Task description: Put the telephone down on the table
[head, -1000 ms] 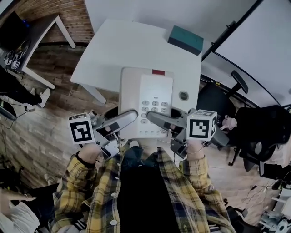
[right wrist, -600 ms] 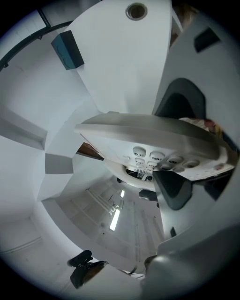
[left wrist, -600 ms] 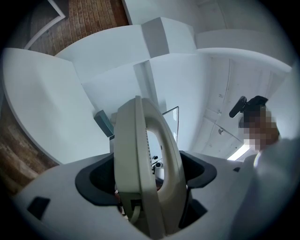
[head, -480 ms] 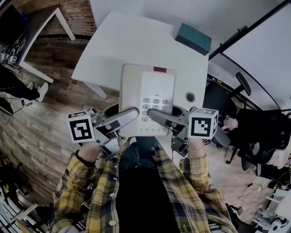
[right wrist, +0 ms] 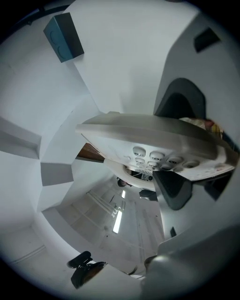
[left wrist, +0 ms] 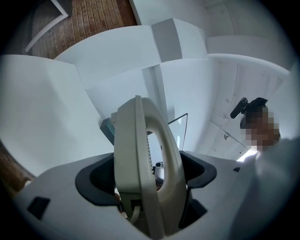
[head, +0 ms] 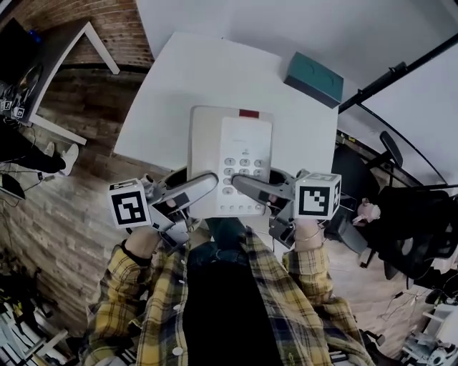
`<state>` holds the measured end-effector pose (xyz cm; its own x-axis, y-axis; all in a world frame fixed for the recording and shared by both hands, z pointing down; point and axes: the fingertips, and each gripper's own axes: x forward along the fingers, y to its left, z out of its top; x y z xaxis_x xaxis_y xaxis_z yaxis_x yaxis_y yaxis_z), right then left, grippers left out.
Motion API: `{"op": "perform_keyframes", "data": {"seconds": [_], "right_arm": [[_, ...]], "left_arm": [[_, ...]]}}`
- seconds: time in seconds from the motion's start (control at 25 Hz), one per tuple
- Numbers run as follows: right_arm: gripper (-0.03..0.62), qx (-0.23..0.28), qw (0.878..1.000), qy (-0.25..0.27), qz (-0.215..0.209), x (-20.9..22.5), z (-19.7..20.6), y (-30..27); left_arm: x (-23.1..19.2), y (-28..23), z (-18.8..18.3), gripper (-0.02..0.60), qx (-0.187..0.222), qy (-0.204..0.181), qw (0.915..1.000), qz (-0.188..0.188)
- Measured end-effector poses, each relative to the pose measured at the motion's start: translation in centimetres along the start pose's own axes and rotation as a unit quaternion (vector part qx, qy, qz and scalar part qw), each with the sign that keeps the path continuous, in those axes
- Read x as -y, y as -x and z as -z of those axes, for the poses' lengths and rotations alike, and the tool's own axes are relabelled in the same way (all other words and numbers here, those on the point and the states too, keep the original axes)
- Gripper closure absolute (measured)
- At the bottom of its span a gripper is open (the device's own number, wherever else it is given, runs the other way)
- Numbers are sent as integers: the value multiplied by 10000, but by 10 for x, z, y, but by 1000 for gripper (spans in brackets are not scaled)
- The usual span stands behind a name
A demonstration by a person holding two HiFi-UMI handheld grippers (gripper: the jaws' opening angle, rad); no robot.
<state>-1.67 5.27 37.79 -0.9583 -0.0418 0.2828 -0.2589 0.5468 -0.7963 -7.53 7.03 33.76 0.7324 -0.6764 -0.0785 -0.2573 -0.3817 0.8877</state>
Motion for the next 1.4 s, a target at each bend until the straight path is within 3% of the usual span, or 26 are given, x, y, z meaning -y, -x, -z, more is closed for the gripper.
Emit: {"op": "perform_keyframes", "data": {"seconds": [0.24,0.72,1.4], "right_arm": [[290,169,9996,-199,102,36,-73,-15],[290,492,9976,-380,301,69,-129,-15],[290,1045,9900,-555,773,86,-155,-19]], "left_arm": [[-30,-48,-66,184,-255,108,9996,37],[-54,-97,-112,184,-667,190,9974,195],[-74,-121,-135,184,-1424,375,9879,495]]}}
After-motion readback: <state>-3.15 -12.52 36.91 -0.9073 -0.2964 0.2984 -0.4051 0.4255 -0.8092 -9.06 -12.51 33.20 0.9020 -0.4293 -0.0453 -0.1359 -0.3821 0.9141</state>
